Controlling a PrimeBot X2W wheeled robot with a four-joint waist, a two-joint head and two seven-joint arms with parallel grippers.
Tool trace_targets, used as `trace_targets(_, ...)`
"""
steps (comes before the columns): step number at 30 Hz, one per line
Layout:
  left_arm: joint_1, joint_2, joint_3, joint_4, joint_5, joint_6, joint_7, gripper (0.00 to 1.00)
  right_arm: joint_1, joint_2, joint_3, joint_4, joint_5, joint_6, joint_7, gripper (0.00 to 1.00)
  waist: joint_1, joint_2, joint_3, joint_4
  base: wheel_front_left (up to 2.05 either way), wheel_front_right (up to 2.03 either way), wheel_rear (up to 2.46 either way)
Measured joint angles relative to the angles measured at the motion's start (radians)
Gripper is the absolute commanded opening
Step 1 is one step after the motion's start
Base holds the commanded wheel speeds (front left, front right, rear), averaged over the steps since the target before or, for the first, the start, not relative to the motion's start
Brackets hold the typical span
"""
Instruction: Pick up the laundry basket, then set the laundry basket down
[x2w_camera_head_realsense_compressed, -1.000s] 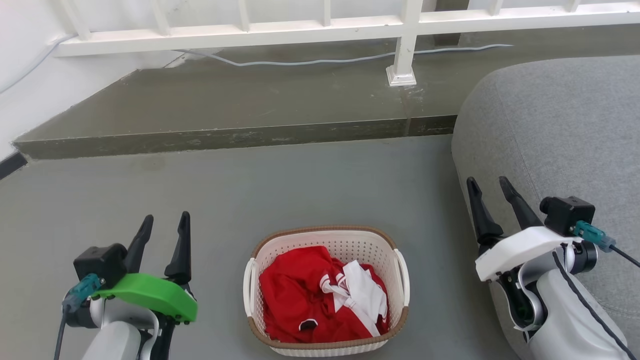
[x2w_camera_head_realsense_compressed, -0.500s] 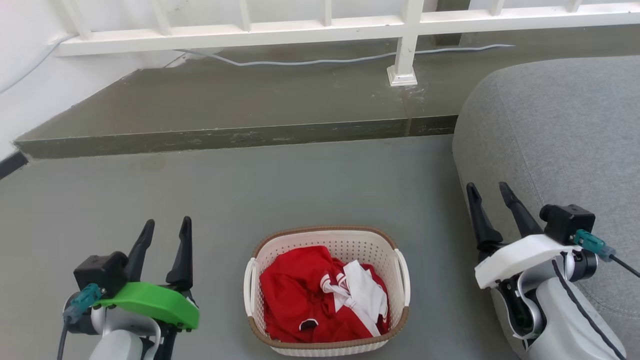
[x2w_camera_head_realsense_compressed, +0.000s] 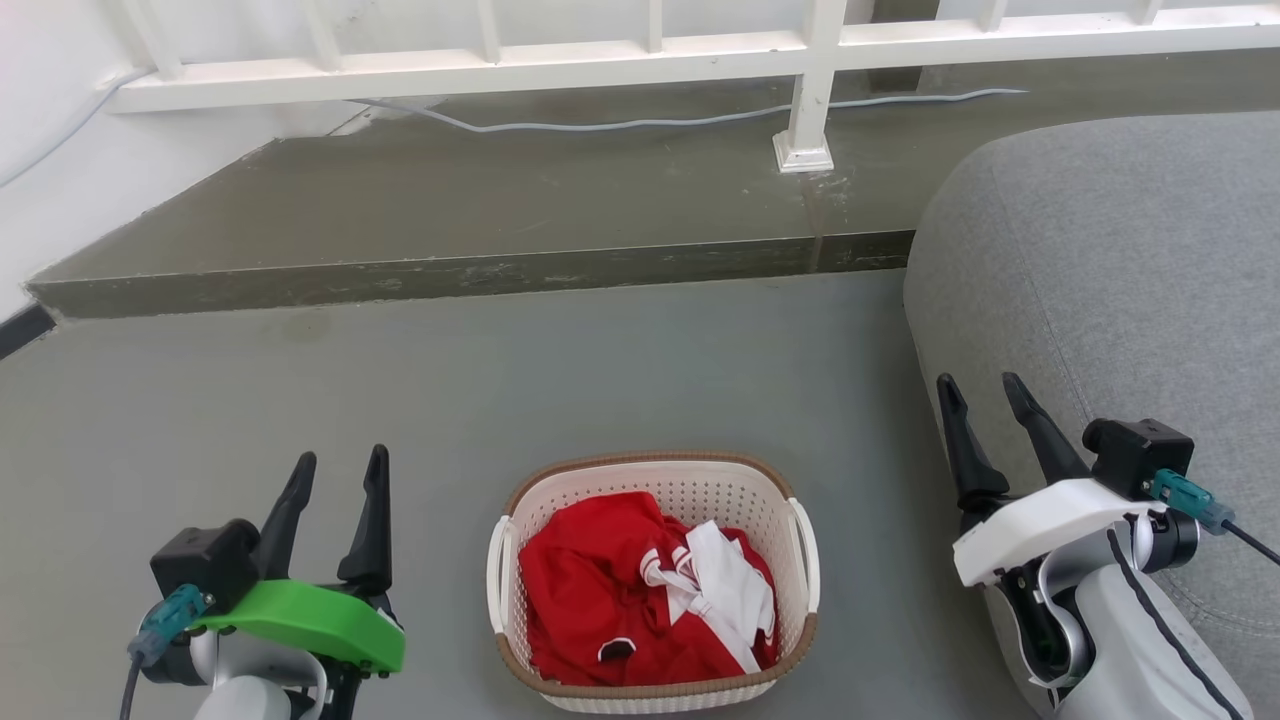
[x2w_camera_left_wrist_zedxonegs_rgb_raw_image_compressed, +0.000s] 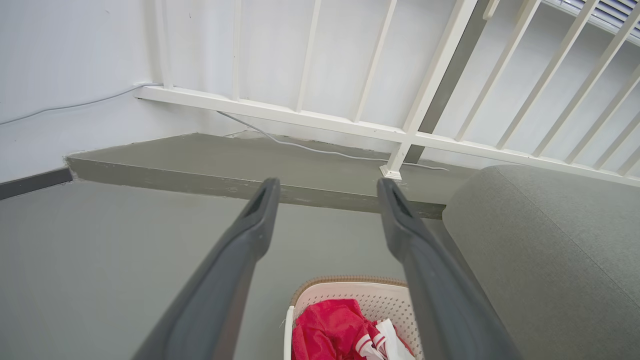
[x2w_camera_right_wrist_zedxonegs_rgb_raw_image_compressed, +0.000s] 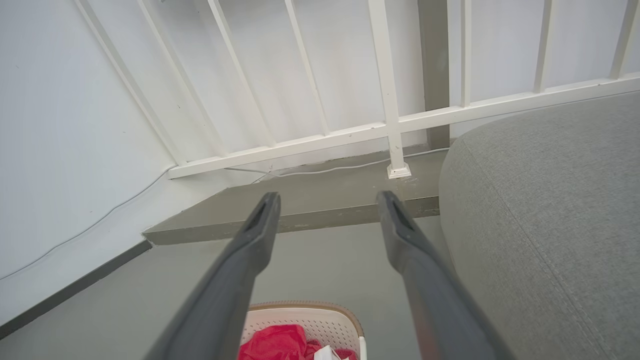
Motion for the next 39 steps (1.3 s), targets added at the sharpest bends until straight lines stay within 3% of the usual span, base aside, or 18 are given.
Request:
trace_targets(12,0.006,-0.012,0.028,-0.002,0.009,-0.009,0.0,1.0,0.012,0.006,-0.012,-0.003,-0.028,0.01,0.0,1.0,0.0,0.0,-0.001,-0.002,0.0,0.0,0.0)
trace_targets(13,0.006,-0.014,0.029,-0.002,0.009,-0.01,0.0,0.0,0.012,0.007,-0.012,-0.003,-0.03,0.01,0.0,0.0,0.0,0.0,-0.002,-0.003,0.0,0.0,0.0)
trace_targets(23,0.038,-0.034,0.028,0.048,-0.025,-0.011,0.015,0.0,0.06,0.026,-0.026,0.042,-0.005,0.009,0.016,0.0,0.0,0.0,-0.002,-0.001,0.0,0.0,0.0)
trace_targets(39,0.038,-0.04,0.071,0.049,-0.203,-0.012,0.076,0.0,0.057,0.033,-0.085,0.042,0.201,0.01,0.083,0.0,0.0,0.0,-0.004,0.006,0.0,0.0,0.0)
